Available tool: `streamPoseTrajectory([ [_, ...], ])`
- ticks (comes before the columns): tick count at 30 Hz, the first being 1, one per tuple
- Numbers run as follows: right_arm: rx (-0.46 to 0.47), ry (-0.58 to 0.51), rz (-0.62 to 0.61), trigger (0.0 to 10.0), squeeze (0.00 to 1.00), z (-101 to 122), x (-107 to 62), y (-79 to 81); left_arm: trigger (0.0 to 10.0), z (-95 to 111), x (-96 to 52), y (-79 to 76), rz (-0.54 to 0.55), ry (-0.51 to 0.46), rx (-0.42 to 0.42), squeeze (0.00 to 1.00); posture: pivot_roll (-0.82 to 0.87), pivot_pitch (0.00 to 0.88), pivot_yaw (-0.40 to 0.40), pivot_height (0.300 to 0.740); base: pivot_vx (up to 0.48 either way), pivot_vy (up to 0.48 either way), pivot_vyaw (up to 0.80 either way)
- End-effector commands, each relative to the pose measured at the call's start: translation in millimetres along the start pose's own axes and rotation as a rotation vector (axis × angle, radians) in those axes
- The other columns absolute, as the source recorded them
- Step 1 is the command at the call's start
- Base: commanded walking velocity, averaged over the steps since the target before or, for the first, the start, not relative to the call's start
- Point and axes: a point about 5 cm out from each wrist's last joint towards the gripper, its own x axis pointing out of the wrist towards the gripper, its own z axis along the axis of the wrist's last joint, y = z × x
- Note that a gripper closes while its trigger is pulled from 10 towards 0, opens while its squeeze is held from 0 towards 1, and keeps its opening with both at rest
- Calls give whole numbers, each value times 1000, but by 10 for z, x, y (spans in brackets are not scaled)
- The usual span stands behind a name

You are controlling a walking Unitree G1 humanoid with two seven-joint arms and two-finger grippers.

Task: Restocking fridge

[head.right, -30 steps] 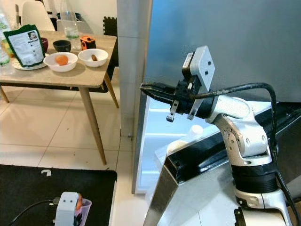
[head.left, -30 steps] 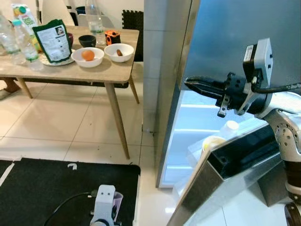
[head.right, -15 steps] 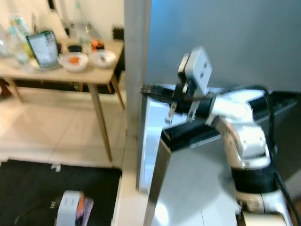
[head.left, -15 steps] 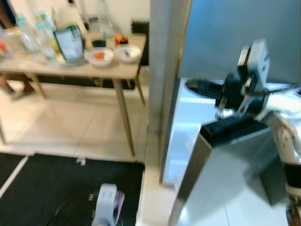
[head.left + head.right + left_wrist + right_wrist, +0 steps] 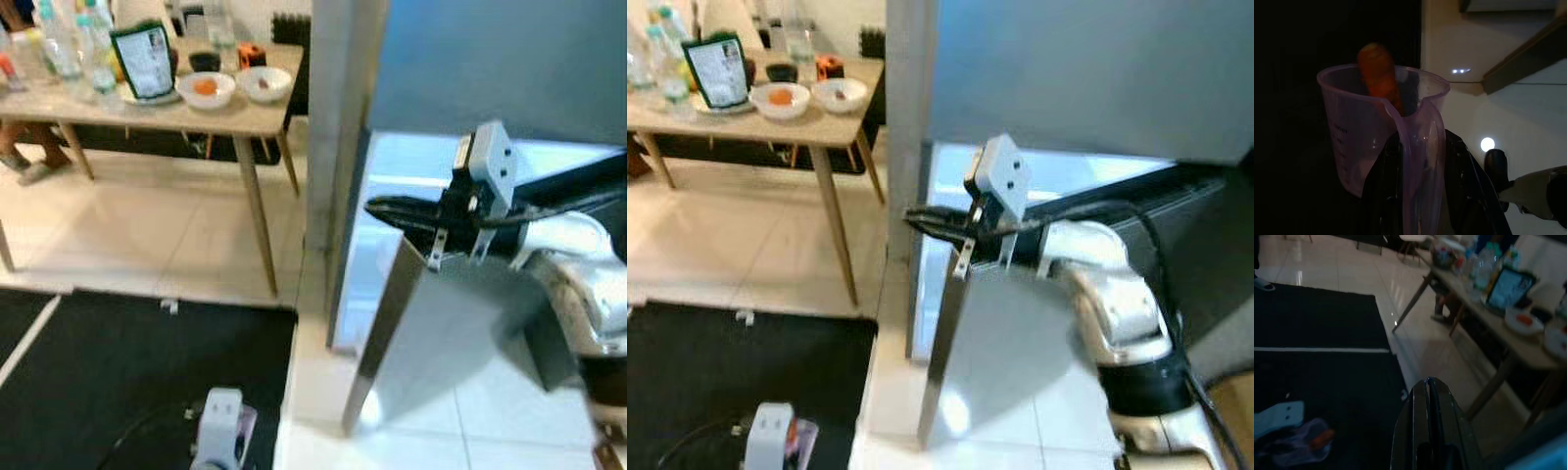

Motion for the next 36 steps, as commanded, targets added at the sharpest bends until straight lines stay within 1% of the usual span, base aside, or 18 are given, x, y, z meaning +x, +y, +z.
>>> streamPoseTrajectory([
  [1, -9, 0, 21, 10000, 0, 15, 49, 59, 10000, -21, -5, -39, -11, 4, 4, 0, -61, 41, -77, 740, -292, 0, 0],
  [5, 15, 8, 29, 10000, 0, -34, 99, 108, 10000, -29, -8, -31, -11, 6, 3, 0, -63, 43, -76, 740, -281, 0, 0],
  [6, 25, 14, 35, 10000, 0, -67, 138, 145, 10000, -35, -11, -26, -13, 8, 3, 0, -63, 43, -76, 740, 0, 0, 0],
  [8, 31, 18, 39, 10000, 0, -89, 165, 170, 10000, -38, -13, -23, -15, 9, 3, 0, -63, 43, -76, 740, 0, 0, 0],
  [11, 85, 40, 76, 10000, 0, -230, 336, 359, 10000, -29, -16, -13, -30, -3, -14, 0, -64, 41, -76, 740, 0, 0, 0],
  [12, 109, 49, 88, 10000, 0, -287, 402, 440, 10000, -24, -16, -8, -30, -7, -3, 0, -66, 43, -75, 740, 0, 0, 0],
  [15, 153, 75, 117, 10000, 0, -417, 522, 622, 10000, -21, -16, 2, -27, -6, 19, 0, -65, 45, -75, 740, 0, -110, 0],
  [16, 167, 83, 123, 10000, 0, -452, 551, 670, 10000, -24, -16, 6, -25, -2, 22, 0, -65, 45, -75, 740, 0, -465, 0],
  [17, 167, 83, 123, 10000, 0, -452, 551, 670, 10000, -24, -16, 6, -25, -2, 22, 0, -65, 45, -75, 740, 0, -465, 0],
  [19, 191, 105, 128, 10000, 0, -529, 608, 757, 10000, -28, -18, 23, -9, 1, 26, 0, -66, 44, -74, 740, 0, -469, 0],
  [21, 199, 114, 130, 10000, 0, -558, 625, 787, 10000, -30, -19, 33, 2, 3, 35, 0, -66, 44, -74, 740, 0, -469, 0],
  [22, 206, 139, 123, 10000, 0, -620, 647, 824, 10000, -35, -23, 48, 17, 2, 20, 0, -66, 44, -74, 740, 0, 0, 0],
  [23, 206, 139, 123, 10000, 0, -620, 647, 824, 10000, -35, -23, 48, 17, 2, 20, 0, -66, 44, -74, 740, 0, 0, 0],
  [26, 202, 187, 95, 10000, 0, -730, 659, 842, 10000, -40, -24, 51, 18, 5, 31, 0, -67, 46, -74, 740, 0, 0, 0],
  [33, 207, 225, 79, 10000, 0, -832, 668, 890, 10000, -48, -29, 54, 21, 3, 32, 0, -69, 47, -72, 740, 0, 0, 0],
  [34, 213, 258, 73, 10000, 0, -930, 640, 902, 10000, -45, -30, 53, 21, -1, 32, 0, -68, 48, -72, 740, 0, 0, 0],
  [35, 239, 343, 47, 10000, 0, -1195, 550, 921, 10000, -44, -31, 54, 24, -4, 35, 0, -68, 48, -72, 740, 0, 0, 0],
  [36, 239, 343, 47, 10000, 0, -1195, 550, 921, 10000, -44, -31, 54, 24, -4, 35, 0, -68, 48, -72, 740, 0, 0, 0],
])
